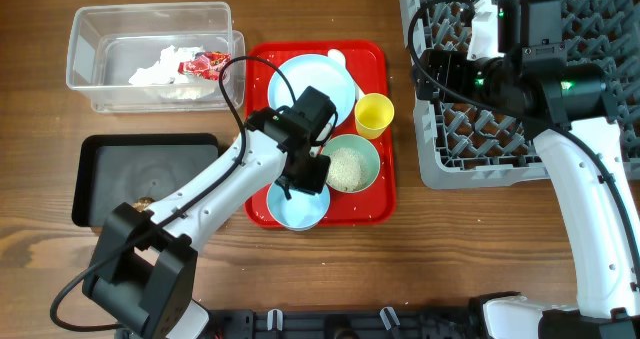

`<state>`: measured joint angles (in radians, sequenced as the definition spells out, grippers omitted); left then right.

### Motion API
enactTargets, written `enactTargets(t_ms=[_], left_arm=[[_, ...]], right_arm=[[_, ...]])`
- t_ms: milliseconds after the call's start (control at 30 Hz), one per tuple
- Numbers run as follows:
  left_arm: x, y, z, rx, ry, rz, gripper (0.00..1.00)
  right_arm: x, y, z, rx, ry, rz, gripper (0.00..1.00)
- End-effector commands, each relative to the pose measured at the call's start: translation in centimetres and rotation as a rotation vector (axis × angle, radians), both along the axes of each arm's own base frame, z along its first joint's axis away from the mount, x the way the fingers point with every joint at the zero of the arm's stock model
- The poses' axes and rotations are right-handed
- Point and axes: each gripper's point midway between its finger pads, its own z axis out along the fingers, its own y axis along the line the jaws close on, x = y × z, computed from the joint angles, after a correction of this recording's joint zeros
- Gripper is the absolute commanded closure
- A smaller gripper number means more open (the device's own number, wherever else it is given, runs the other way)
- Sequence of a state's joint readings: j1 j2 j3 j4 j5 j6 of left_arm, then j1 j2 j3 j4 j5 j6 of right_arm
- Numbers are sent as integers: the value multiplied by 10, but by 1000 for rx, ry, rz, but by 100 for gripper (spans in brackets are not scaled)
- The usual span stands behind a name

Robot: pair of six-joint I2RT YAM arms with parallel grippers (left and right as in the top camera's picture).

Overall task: Sort waste into correct bins and load items into the dishwasher rack
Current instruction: 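Carry the blue bowl back and set it on the red tray, then grasp the green rice bowl with the left gripper and lift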

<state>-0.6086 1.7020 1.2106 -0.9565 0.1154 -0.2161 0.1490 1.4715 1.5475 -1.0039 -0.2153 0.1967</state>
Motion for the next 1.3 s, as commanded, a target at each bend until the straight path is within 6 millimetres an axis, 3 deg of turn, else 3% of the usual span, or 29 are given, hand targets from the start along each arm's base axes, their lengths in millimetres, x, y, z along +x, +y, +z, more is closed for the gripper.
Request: enactTargets(t_ms=[0, 100, 167, 267, 367, 500, 600, 733, 900, 1133, 1267], left_arm=[[38, -15, 38, -41, -141, 10, 47], [58, -29, 64, -89, -227, -32, 31], [65, -35, 71, -111, -264, -42, 22], [68, -41, 70, -126, -277, -61, 19], [61, -50, 62, -128, -253, -123, 19], [41, -73, 48, -103, -249, -329, 20], [21, -94, 39, -73, -256, -477, 20], [6, -108, 29, -58, -238, -530, 19], [-8, -115, 7, -10, -205, -650, 23], [1, -109, -26, 87, -190, -649, 30], [4, -112, -37, 91, -187, -642, 51]], right_arm=[[4, -4, 1, -18, -7, -6, 0], [4, -4, 0, -19, -4, -6, 0], [4, -4, 1, -19, -5, -5, 0], [3, -4, 0, -20, -3, -5, 0], [3, -4, 0, -21, -3, -4, 0], [4, -6, 0, -28, -7, -10, 0], [7, -17, -1, -75, -12, -52, 0], [11, -27, 0, -74, -20, -81, 0], [15, -49, 1, -49, -13, -168, 0], [10, -62, -3, -46, 20, -212, 0], [10, -63, -4, -46, 23, -212, 0]])
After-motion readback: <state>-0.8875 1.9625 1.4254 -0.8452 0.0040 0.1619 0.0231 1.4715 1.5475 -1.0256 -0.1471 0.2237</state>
